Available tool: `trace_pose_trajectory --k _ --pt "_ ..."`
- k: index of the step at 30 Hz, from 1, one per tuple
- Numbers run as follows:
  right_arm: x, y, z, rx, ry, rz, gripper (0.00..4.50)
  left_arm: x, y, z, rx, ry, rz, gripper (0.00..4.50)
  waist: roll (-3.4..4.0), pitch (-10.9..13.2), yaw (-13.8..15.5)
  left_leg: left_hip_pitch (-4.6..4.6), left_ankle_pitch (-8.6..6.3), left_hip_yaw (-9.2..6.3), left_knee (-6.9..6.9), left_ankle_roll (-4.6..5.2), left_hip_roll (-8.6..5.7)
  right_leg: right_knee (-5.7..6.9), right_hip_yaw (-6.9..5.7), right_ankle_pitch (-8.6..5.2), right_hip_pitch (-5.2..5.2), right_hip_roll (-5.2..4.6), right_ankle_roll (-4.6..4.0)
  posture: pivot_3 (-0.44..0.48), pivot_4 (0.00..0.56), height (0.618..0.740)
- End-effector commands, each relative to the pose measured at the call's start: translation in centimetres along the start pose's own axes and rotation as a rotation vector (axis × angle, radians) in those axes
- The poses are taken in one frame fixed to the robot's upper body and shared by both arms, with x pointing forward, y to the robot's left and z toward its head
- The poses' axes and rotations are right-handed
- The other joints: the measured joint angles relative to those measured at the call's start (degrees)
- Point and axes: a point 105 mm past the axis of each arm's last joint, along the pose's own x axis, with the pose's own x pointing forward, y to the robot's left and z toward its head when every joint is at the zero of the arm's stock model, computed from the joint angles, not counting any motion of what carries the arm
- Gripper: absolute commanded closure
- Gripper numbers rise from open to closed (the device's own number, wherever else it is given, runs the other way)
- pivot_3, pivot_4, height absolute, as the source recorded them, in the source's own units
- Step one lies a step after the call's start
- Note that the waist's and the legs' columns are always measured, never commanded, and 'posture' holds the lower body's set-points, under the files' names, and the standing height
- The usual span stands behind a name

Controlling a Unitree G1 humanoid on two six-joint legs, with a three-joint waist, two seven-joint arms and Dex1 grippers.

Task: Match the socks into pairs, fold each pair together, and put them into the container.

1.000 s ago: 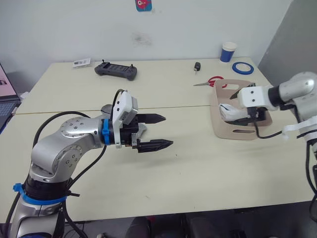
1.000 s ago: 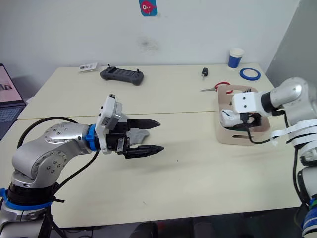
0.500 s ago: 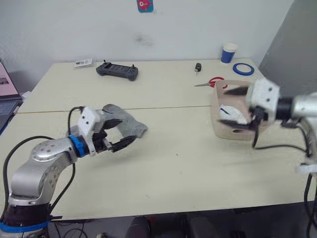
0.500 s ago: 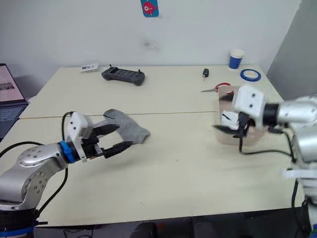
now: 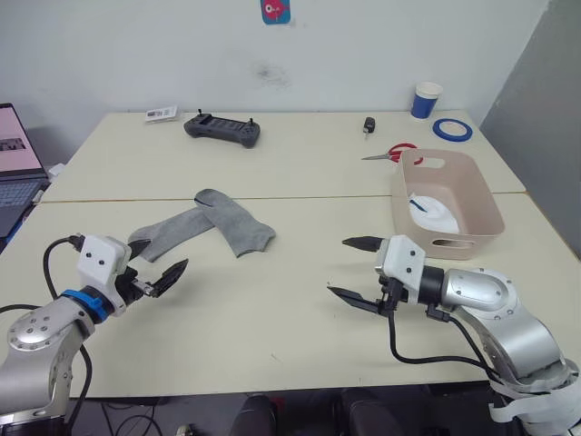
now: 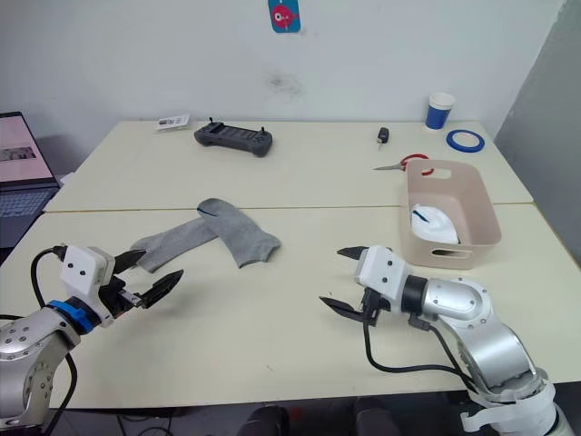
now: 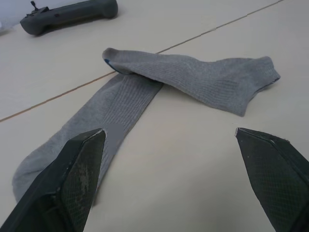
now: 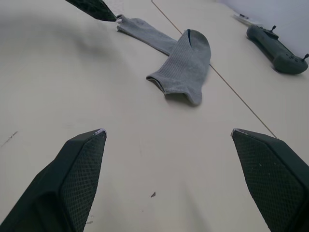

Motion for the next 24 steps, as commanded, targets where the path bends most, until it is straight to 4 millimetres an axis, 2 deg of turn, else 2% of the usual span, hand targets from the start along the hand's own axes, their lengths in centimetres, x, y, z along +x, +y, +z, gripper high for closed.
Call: trace_pose_trajectory --k 1,10,13,16,19,24 --pt "0.2 0.3 0.5 -0.036 -0.015 -0.002 0.05 0.9 -1.0 0.9 0.084 -0.009 -0.073 0.0 0.0 0.0 0.0 0.0 0.0 0.0 0.0 0.0 0.0 0.0 -0.01 0.0 0.0 0.0 0.0 0.0 0.15 0.74" --pt "0.5 1.3 0.3 -0.008 -0.001 -0.007 0.05 6.2 -3.7 0.5 0.087 -0.004 -0.224 0.0 -0.06 0.0 0.0 0.0 0.0 0.0 0.0 0.01 0.01 0.01 -0.02 0.01 0.0 0.06 0.01 0.0 0.15 0.74" --pt "0.6 1.5 0.5 0.024 0.0 -0.002 0.05 8.6 -4.0 -0.7 0.089 0.051 -0.239 0.0 -0.08 -0.1 0.0 0.02 0.0 -0.01 0.01 0.01 0.01 0.02 -0.06 0.01 0.02 0.08 0.02 0.0 0.15 0.74" --pt "0.7 1.7 0.9 0.047 -0.006 0.005 0.05 10.0 -4.7 -1.4 0.101 0.095 -0.291 0.0 -0.1 -0.1 -0.1 0.0 0.0 0.01 0.02 0.01 0.01 0.02 -0.09 0.03 0.01 0.11 0.04 0.0 0.15 0.74" --pt "0.7 1.8 1.0 0.056 -0.002 0.006 0.0 10.8 -4.7 -1.4 0.116 0.1 -0.318 0.6 -0.1 -0.1 -0.1 0.01 -0.01 0.01 0.02 0.02 0.01 0.02 -0.1 0.03 0.0 0.12 0.04 0.0 0.15 0.74" --pt "0.5 2.0 0.8 0.058 0.019 0.01 0.0 11.3 -4.9 -2.9 0.186 0.19 -0.373 2.13 -0.09 -0.1 -0.1 0.03 0.0 0.0 0.09 0.02 0.01 0.07 -0.12 0.07 0.04 0.12 0.06 0.0 0.15 0.74"
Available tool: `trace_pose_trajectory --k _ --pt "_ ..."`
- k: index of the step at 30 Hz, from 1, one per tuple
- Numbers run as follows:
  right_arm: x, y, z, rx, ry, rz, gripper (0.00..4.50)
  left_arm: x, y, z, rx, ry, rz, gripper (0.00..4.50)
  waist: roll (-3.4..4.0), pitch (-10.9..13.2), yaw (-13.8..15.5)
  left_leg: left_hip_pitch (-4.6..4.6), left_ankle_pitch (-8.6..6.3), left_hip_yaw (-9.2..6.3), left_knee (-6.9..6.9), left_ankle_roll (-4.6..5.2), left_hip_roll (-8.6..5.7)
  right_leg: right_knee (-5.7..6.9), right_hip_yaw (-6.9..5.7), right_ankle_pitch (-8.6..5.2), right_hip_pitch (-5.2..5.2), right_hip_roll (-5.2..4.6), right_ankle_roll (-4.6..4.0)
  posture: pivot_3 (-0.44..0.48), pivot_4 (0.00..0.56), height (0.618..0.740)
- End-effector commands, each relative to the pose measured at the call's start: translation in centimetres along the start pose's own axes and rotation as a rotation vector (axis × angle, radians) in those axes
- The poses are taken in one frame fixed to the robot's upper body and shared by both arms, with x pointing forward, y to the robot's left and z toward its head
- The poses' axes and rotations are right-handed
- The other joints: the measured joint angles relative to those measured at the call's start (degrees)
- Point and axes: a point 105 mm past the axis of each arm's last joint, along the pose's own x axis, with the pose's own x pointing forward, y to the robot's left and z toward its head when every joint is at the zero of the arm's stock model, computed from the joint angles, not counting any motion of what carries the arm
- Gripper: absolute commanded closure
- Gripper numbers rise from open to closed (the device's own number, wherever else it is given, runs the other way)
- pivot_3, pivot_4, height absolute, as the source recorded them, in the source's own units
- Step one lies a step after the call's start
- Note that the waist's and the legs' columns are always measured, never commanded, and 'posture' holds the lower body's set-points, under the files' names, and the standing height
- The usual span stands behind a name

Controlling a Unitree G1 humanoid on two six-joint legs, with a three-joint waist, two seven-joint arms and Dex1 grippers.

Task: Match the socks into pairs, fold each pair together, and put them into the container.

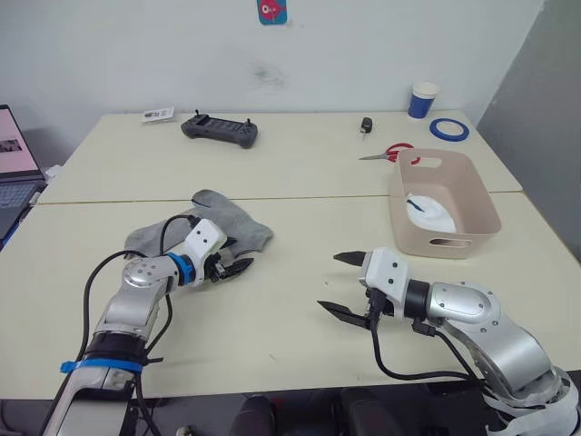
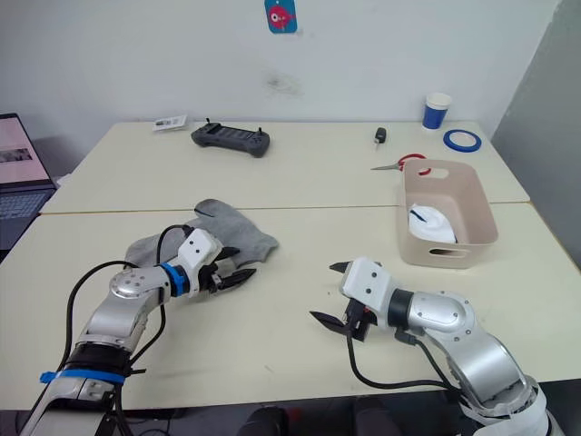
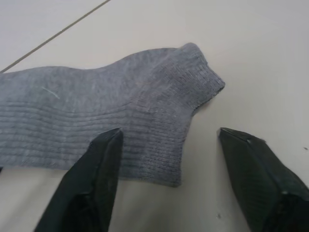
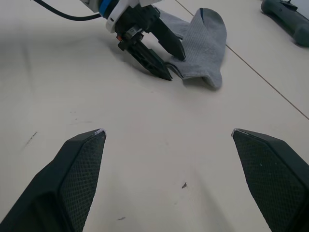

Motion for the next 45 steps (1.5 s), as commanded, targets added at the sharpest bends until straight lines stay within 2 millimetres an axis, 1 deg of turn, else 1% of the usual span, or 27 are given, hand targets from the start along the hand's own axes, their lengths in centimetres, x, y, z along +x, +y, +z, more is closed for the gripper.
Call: trace_pose_trajectory --k 1,4,5,7,8,11,14,17,19,22,24,26,28,30,31,33,34,35,37,40,41,43,45 --pt "-0.3 0.2 1.1 -0.034 -0.028 -0.005 0.0 0.1 -0.1 -2.0 0.04 0.108 -0.032 2.45 0.01 0.0 0.0 0.0 0.0 0.01 0.04 0.0 0.0 0.0 0.0 0.0 0.02 0.0 0.01 0.0 0.15 0.74" --pt "-0.4 0.2 1.0 -0.031 -0.023 -0.01 0.0 -0.2 -0.3 -2.4 0.058 0.148 -0.069 3.35 0.03 -0.2 0.0 0.0 0.0 0.02 0.1 0.01 -0.01 0.0 0.01 0.03 0.04 0.0 0.05 0.0 0.15 0.74" --pt "-0.4 0.1 0.9 -0.031 -0.022 -0.014 0.0 -0.5 -0.2 -2.4 0.065 0.152 -0.077 3.71 0.03 -0.2 0.0 0.0 -0.01 0.03 0.1 0.01 -0.01 0.0 0.01 0.03 0.04 0.0 0.05 0.0 0.15 0.74" --pt "-0.4 0.1 0.8 -0.03 -0.021 -0.018 0.0 -1.1 -0.3 -2.1 0.071 0.149 -0.104 4.3 0.03 -0.2 -0.2 0.01 -0.01 0.02 0.1 0.01 0.0 0.0 0.01 0.03 0.04 0.01 0.05 0.0 0.15 0.74" --pt "-0.4 0.1 0.8 -0.03 -0.021 -0.019 0.0 -1.4 -0.5 -1.8 0.078 0.145 -0.121 4.47 0.02 -0.2 -0.5 0.02 -0.01 0.02 0.1 0.02 0.03 0.0 0.02 0.03 0.04 0.05 0.05 0.0 0.15 0.74" --pt "-0.4 0.1 0.7 -0.028 -0.02 -0.02 0.0 -2.3 -1.5 -0.5 0.065 0.107 -0.19 4.47 0.03 -0.2 -1.2 0.03 -0.05 0.02 0.08 0.09 0.09 0.0 0.04 0.01 0.02 0.1 0.03 0.0 0.15 0.74" --pt "-0.3 0.1 0.6 -0.029 -0.019 -0.019 0.0 -3.2 -3.1 1.0 0.013 0.08 -0.261 4.47 0.03 -0.2 -1.3 -0.01 -0.09 0.02 0.08 0.16 0.1 -0.02 0.05 -0.02 -0.01 0.1 0.01 0.0 0.15 0.74" --pt "-0.6 0.2 0.5 -0.032 -0.012 -0.017 0.0 -3.9 -6.9 3.0 -0.083 0.039 -0.385 4.47 0.02 -0.2 -1.3 -0.08 -0.1 0.02 0.1 0.17 0.08 -0.04 0.09 -0.03 -0.02 0.07 0.01 0.0 0.15 0.74" --pt "-1.0 0.1 0.5 -0.033 -0.004 -0.014 0.0 -3.4 -8.9 3.8 -0.134 0.023 -0.413 4.47 0.01 -0.2 -1.2 -0.13 -0.1 0.01 0.18 0.17 0.08 -0.05 0.13 -0.03 -0.03 0.06 0.01 0.0 0.15 0.74" --pt "-2.0 -0.1 0.3 -0.038 0.018 -0.009 0.0 -2.2 -11.8 4.9 -0.213 -0.003 -0.438 4.47 0.01 -0.2 -0.4 -0.16 -0.13 -0.02 0.36 0.21 0.05 -0.04 0.13 -0.02 0.03 0.04 0.02 0.0 0.15 0.74" --pt "-2.6 -0.3 0.2 -0.04 0.034 -0.004 0.0 -1.2 -13.5 5.6 -0.229 -0.032 -0.45 4.47 0.01 -0.2 -0.2 -0.17 -0.14 0.0 0.44 0.22 0.02 -0.04 0.1 0.01 0.04 0.05 0.07 0.0 0.15 0.74" --pt "-3.1 -0.5 0.0 -0.051 0.056 0.001 0.0 -0.4 -14.1 6.0 -0.241 -0.056 -0.412 4.47 0.01 -0.2 0.0 -0.18 -0.15 0.03 0.49 0.24 0.0 -0.05 0.11 0.03 0.04 0.05 0.1 0.0 0.15 0.74" --pt "-3.4 -0.6 -0.2 -0.06 0.072 0.004 0.0 -0.5 -14.9 6.5 -0.249 -0.084 -0.443 4.47 0.01 -0.2 -0.1 -0.18 -0.16 0.01 0.49 0.27 0.02 -0.05 0.14 0.03 0.05 0.06 0.1 0.0 0.15 0.74" --pt "-3.5 -0.6 -0.2 -0.062 0.079 0.006 0.0 -1.0 -15.5 6.3 -0.168 -0.083 -0.482 4.07 0.02 -0.2 -0.2 -0.13 -0.17 0.01 0.47 0.29 0.07 -0.04 0.17 0.02 0.04 0.12 0.09 0.0 0.15 0.74" --pt "-3.6 -0.6 -0.2 -0.064 0.08 0.006 0.0 -1.3 -15.6 6.6 -0.145 -0.099 -0.488 3.86 0.02 -0.2 -0.3 -0.11 -0.19 0.0 0.44 0.31 0.1 -0.04 0.18 0.01 0.04 0.15 0.07 0.0 0.15 0.74" --pt "-3.6 -0.6 -0.2 -0.065 0.079 0.008 0.0 -1.8 -15.3 7.4 -0.139 -0.158 -0.489 3.28 0.02 -0.2 -0.1 -0.11 -0.19 0.01 0.43 0.32 0.11 -0.04 0.19 -0.01 0.03 0.16 0.04 0.0 0.15 0.74" --pt "-3.5 -0.5 -0.2 -0.064 0.077 0.011 0.0 -2.1 -15.1 7.9 -0.139 -0.191 -0.49 2.91 0.02 -0.2 0.0 -0.13 -0.19 0.01 0.44 0.32 0.1 -0.04 0.19 -0.01 0.03 0.14 0.03 0.0 0.15 0.74" --pt "-3.4 -0.4 -0.2 -0.063 0.075 0.015 0.0 -2.4 -14.8 8.2 -0.127 -0.209 -0.487 2.63 0.02 -0.2 0.0 -0.15 -0.19 0.01 0.47 0.32 0.08 -0.04 0.19 -0.01 0.03 0.12 0.04 0.0 0.15 0.74" --pt "-3.3 0.0 0.0 -0.057 0.066 0.029 0.0 -3.4 -13.9 8.6 -0.047 -0.229 -0.49 1.98 0.02 -0.2 0.0 -0.18 -0.2 0.04 0.51 0.32 0.03 -0.05 0.17 -0.01 0.03 0.08 0.04 0.0 0.15 0.74" --pt "-3.3 0.3 0.2 -0.053 0.053 0.048 0.0 -5.0 -12.2 8.5 0.071 -0.177 -0.523 1.01 0.03 -0.2 0.0 -0.15 -0.2 0.02 0.48 0.32 0.05 -0.05 0.16 -0.02 0.03 0.09 0.03 0.0 0.15 0.74" --pt "-3.3 0.3 0.2 -0.053 0.049 0.053 0.0 -5.4 -11.3 8.3 0.123 -0.147 -0.525 0.68 0.03 -0.2 0.0 -0.15 -0.2 0.02 0.47 0.32 0.05 -0.05 0.15 -0.02 0.02 0.1 0.02 0.0 0.15 0.74" --pt "-3.3 0.4 0.3 -0.054 0.045 0.062 0.0 -5.7 -9.2 7.6 0.245 -0.096 -0.497 0.68 0.03 -0.2 0.0 -0.15 -0.2 0.03 0.47 0.32 0.05 -0.05 0.11 -0.03 0.02 0.1 0.01 0.0 0.15 0.74" --pt "-3.3 0.4 0.3 -0.057 0.043 0.068 0.0 -5.4 -6.4 6.9 0.392 -0.057 -0.429 0.68 0.03 -0.2 0.1 -0.14 -0.2 0.07 0.48 0.33 0.03 -0.06 0.08 -0.03 0.02 0.09 0.0 0.0 0.15 0.74"
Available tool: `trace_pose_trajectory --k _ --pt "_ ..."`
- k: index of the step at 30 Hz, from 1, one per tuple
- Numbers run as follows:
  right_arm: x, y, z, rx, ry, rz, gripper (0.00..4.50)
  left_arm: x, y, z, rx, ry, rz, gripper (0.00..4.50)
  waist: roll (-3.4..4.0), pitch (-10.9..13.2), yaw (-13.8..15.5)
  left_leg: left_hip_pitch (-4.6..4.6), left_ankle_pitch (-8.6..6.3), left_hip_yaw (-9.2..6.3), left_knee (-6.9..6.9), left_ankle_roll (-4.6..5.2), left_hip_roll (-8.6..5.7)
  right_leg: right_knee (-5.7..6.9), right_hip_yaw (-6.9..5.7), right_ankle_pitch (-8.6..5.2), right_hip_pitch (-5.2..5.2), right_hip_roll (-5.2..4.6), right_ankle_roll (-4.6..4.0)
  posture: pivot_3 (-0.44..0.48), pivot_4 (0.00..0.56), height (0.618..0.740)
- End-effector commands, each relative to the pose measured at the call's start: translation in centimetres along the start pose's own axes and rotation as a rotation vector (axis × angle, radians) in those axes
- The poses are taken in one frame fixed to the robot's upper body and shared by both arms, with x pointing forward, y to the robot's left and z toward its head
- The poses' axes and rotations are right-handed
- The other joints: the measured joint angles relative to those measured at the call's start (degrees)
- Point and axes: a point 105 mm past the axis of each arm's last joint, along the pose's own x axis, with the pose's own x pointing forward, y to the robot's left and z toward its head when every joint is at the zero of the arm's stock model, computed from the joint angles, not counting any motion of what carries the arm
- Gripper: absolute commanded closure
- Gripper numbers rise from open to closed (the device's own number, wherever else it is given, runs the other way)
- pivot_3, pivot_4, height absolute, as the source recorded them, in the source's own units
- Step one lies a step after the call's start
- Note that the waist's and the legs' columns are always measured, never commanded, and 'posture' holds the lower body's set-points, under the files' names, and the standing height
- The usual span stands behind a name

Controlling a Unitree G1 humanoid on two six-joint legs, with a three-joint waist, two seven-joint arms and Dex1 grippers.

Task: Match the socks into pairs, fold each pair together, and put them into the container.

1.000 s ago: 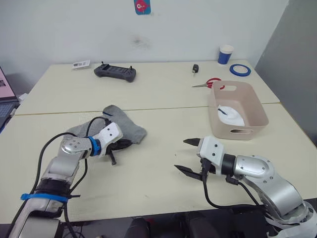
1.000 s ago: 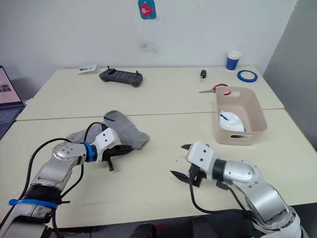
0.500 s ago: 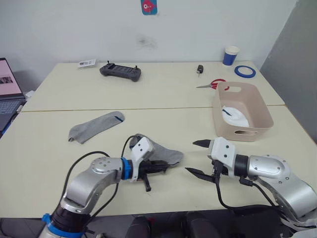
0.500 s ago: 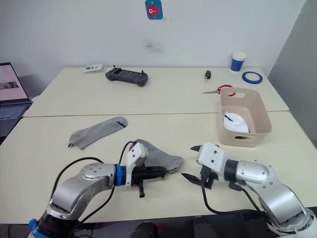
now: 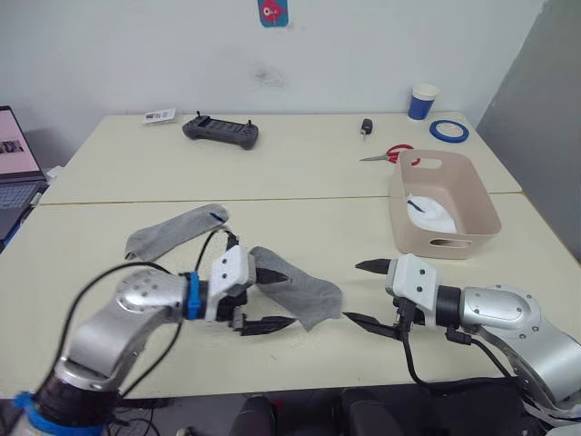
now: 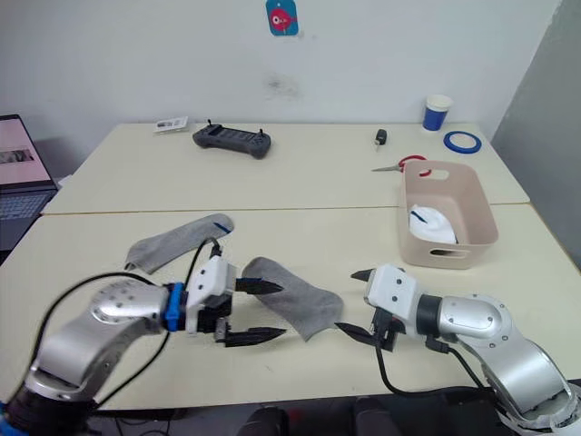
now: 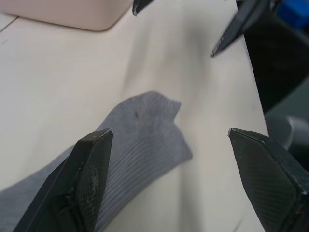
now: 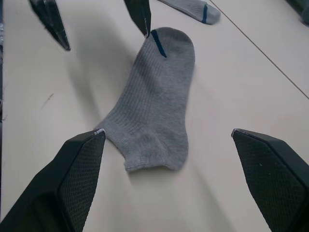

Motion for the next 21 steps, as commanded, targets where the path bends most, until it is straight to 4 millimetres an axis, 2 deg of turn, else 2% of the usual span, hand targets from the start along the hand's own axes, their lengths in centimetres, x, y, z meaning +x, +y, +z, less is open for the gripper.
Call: trace_pose_trajectory --k 1,4,7,12,16,19,21 --pt "-0.1 0.2 1.2 -0.049 -0.041 0.018 0.0 -1.9 3.7 -1.6 0.271 0.131 0.077 0.68 0.0 0.0 0.0 0.0 0.0 0.0 0.0 0.0 0.0 -0.02 0.0 0.0 0.0 0.0 0.0 0.0 0.15 0.74" --pt "0.2 0.3 1.2 -0.05 -0.047 0.021 0.0 -2.7 6.1 -3.5 0.477 0.258 0.063 0.68 0.0 0.0 0.1 -0.05 0.0 0.01 0.02 0.01 -0.01 -0.03 0.0 0.01 -0.03 0.01 0.01 0.0 0.15 0.74" --pt "0.3 0.3 1.2 -0.051 -0.047 0.024 0.0 -2.8 7.4 -4.2 0.596 0.307 0.024 0.68 0.0 0.0 0.1 -0.11 -0.07 0.04 0.02 0.13 -0.01 -0.06 0.01 0.01 -0.06 0.01 0.01 0.0 0.15 0.74" --pt "0.3 0.4 1.2 -0.052 -0.043 0.022 0.0 -1.9 8.3 -5.2 0.7 0.327 -0.029 0.68 0.0 0.0 0.1 -0.14 -0.18 0.07 0.1 0.32 0.0 -0.06 0.02 0.0 -0.06 0.01 0.02 0.0 0.15 0.74" --pt "0.2 0.4 1.1 -0.052 -0.039 0.021 0.0 -0.4 7.8 -5.8 0.741 0.302 -0.071 0.68 -0.01 0.0 0.0 -0.13 -0.18 0.07 0.15 0.32 0.0 -0.01 0.03 0.02 -0.06 0.02 0.06 0.0 0.15 0.74" --pt "0.2 0.6 0.8 -0.044 -0.024 0.028 0.0 0.3 7.1 -7.2 0.743 0.329 -0.129 1.28 0.01 0.0 0.0 -0.12 -0.18 0.07 0.16 0.32 0.0 0.0 0.03 0.04 -0.03 0.02 0.08 0.0 0.15 0.74" --pt "0.2 0.7 0.6 -0.04 -0.014 0.039 0.0 0.4 7.1 -7.8 0.747 0.351 -0.145 1.91 0.01 0.0 0.0 -0.08 -0.18 0.08 0.16 0.32 0.0 0.0 0.04 0.04 0.01 0.02 0.08 0.0 0.15 0.74"
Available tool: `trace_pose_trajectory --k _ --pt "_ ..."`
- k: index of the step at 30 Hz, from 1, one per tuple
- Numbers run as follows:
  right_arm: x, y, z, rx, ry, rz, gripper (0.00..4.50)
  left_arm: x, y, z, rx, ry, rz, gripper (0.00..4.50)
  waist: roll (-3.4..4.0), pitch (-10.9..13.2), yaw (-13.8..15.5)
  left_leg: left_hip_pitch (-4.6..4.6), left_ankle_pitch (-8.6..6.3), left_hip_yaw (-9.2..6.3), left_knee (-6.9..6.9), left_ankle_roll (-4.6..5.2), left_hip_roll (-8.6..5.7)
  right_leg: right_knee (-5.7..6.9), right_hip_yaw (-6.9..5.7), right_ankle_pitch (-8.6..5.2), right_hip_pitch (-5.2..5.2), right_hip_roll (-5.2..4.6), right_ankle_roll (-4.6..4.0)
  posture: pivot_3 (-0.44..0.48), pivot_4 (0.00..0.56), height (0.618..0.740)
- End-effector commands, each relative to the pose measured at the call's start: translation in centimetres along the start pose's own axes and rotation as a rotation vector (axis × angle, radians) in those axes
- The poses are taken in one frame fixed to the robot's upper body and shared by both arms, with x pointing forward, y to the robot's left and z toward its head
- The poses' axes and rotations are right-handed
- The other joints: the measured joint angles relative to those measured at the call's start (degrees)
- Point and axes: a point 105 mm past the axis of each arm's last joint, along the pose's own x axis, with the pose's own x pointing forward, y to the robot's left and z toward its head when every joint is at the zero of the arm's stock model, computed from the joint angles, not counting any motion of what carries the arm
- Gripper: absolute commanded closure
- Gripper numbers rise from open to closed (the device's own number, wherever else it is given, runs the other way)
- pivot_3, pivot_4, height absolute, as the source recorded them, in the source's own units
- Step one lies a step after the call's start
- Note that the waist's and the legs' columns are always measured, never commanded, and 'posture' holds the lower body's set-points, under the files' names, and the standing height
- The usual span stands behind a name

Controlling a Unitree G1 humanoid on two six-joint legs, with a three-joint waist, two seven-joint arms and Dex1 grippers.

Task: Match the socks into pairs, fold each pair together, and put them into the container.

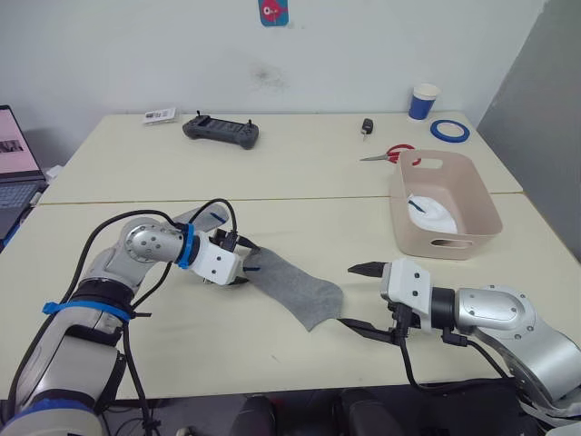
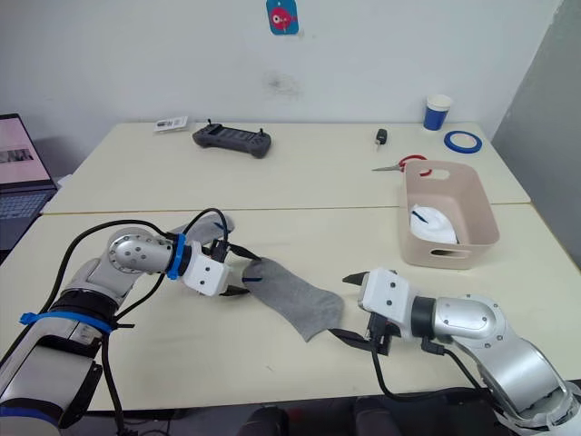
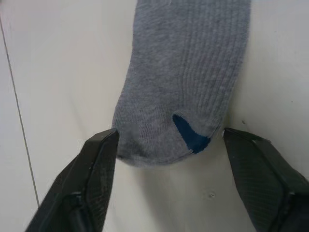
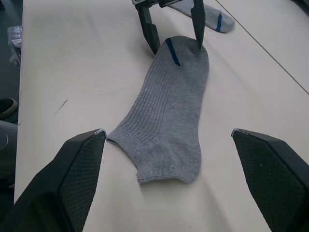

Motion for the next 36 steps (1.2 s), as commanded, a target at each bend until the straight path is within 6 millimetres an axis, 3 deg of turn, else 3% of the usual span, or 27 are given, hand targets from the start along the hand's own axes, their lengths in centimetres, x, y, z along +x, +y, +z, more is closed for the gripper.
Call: trace_pose_trajectory --k 1,8,12,17,24,27,36 --pt "-0.2 0.3 0.3 -0.022 0.002 0.01 0.0 0.9 -1.3 -0.7 0.015 0.028 -0.067 2.23 0.01 0.0 0.1 0.01 0.0 0.0 0.0 0.0 0.0 0.0 0.0 0.01 0.01 0.0 0.02 0.0 0.15 0.74" --pt "0.2 0.5 0.3 -0.092 0.011 0.021 0.0 -0.1 -1.2 0.1 0.006 -0.012 -0.085 4.48 0.02 0.0 -0.1 0.03 0.0 0.03 0.04 0.0 0.0 0.01 0.01 0.06 0.03 0.0 0.11 0.0 0.15 0.74" --pt "1.5 1.9 0.0 -0.203 -0.016 0.065 0.0 -1.5 -1.9 1.4 -0.106 -0.044 -0.131 4.48 0.02 0.0 -0.2 0.01 -0.01 0.02 0.0 0.02 0.04 0.01 0.01 0.04 -0.01 0.03 0.08 0.0 0.15 0.74" --pt "4.0 4.0 -1.7 -0.168 -0.044 0.141 0.0 -2.6 -3.0 3.6 -0.261 -0.061 -0.178 4.48 0.01 0.0 -0.6 0.03 -0.02 0.01 0.0 0.03 0.11 0.06 0.03 0.03 -0.04 0.09 0.06 0.0 0.15 0.74" --pt "6.3 3.3 -5.0 -0.083 0.033 0.143 0.0 -2.4 -4.0 4.5 -0.31 -0.038 -0.168 4.48 0.02 0.0 -0.2 0.02 -0.02 0.03 0.05 0.03 0.06 0.03 0.06 0.03 -0.02 0.07 0.06 0.0 0.15 0.74" --pt "6.4 2.9 -5.7 -0.058 0.06 0.144 0.6 -2.4 -4.4 4.5 -0.309 -0.026 -0.168 4.5 0.02 0.0 -0.1 0.04 -0.02 0.01 0.04 0.04 0.08 0.03 0.04 0.02 -0.02 0.08 0.05 0.0 0.15 0.74" --pt "6.1 1.8 -5.6 -0.042 0.08 0.126 3.66 -2.3 -5.3 4.9 -0.296 -0.018 -0.181 4.5 0.02 0.0 -0.1 0.04 -0.02 0.02 0.04 0.04 0.07 0.04 0.04 0.03 -0.01 0.08 0.04 0.0 0.15 0.74"
